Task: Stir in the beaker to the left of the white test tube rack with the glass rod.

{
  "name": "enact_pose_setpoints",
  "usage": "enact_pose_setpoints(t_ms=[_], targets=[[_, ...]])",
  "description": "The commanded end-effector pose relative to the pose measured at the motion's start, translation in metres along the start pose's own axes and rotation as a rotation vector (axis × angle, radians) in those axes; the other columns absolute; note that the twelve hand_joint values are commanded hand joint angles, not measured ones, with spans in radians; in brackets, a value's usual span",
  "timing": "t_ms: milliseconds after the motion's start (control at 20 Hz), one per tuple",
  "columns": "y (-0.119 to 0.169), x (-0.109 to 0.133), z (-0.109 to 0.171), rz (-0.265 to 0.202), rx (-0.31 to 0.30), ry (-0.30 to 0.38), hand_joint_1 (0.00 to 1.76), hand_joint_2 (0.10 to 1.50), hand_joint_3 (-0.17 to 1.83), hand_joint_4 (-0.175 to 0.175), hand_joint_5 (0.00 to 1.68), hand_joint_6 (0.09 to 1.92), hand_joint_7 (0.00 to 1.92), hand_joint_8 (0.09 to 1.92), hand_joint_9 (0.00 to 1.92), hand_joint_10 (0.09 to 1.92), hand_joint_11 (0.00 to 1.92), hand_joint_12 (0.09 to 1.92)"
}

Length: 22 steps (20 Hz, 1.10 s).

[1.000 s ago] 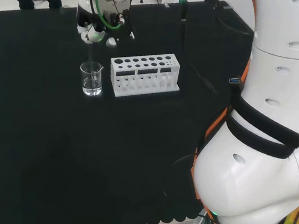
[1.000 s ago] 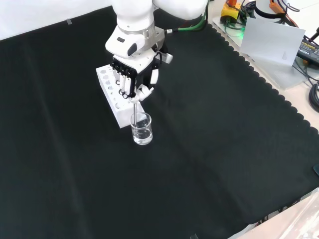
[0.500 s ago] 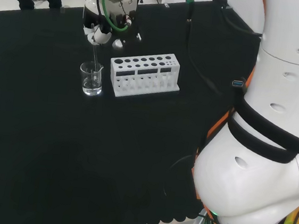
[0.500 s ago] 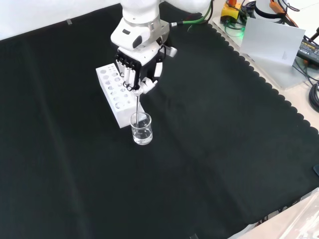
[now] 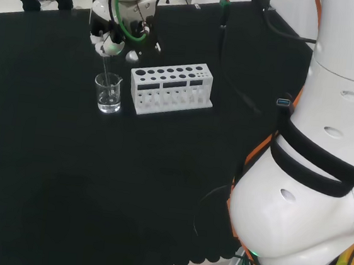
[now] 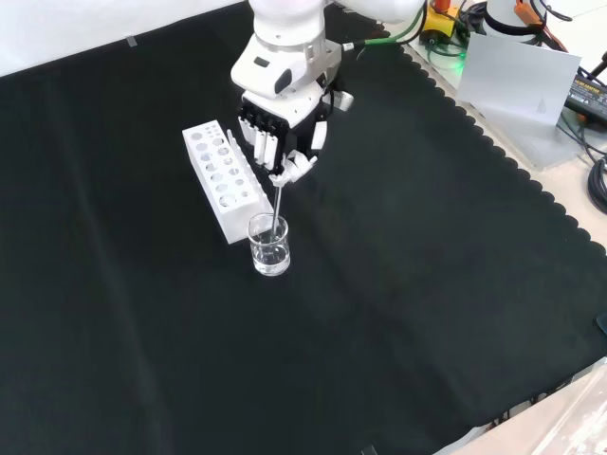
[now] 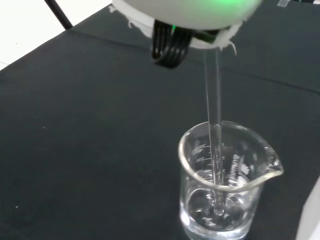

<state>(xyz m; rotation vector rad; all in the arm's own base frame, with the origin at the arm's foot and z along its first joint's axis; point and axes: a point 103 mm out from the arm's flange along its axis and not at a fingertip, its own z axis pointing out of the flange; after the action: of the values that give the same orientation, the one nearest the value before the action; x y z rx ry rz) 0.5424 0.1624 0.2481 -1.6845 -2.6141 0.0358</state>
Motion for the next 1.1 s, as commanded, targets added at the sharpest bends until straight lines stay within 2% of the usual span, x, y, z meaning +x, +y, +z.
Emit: enact_pose_setpoints(t_ms=[50,350,650,800,1100], targets=[[0.017,0.003,0.002,-0.018,0.003,0.01,1.32,0.64,0.75,-0.175,1.2,0.57,1.24,1.04,1.64,0.82,1.65,0.8],[0.035,-0.021,0.005,-0.013,0.017,0.009,1.32,0.64,0.75,-0.175,1.2,0.57,1.24,1.04,1.64,0.82,1.65,0.8],[0.023,-0.04,0.005,0.029,0.026,-0.001,1.32,0.64,0.75,-0.175,1.2,0.57,1.24,1.04,1.64,0.82,1.65,0.8],[0.011,-0.041,0.005,0.042,0.028,-0.006,1.32,0.64,0.75,-0.175,1.2,0.57,1.24,1.04,1.64,0.82,1.65,0.8],[-0.004,-0.026,-0.002,0.039,0.026,-0.021,1.32,0.64,0.75,-0.175,1.2,0.57,1.24,1.04,1.64,0.82,1.65,0.8]])
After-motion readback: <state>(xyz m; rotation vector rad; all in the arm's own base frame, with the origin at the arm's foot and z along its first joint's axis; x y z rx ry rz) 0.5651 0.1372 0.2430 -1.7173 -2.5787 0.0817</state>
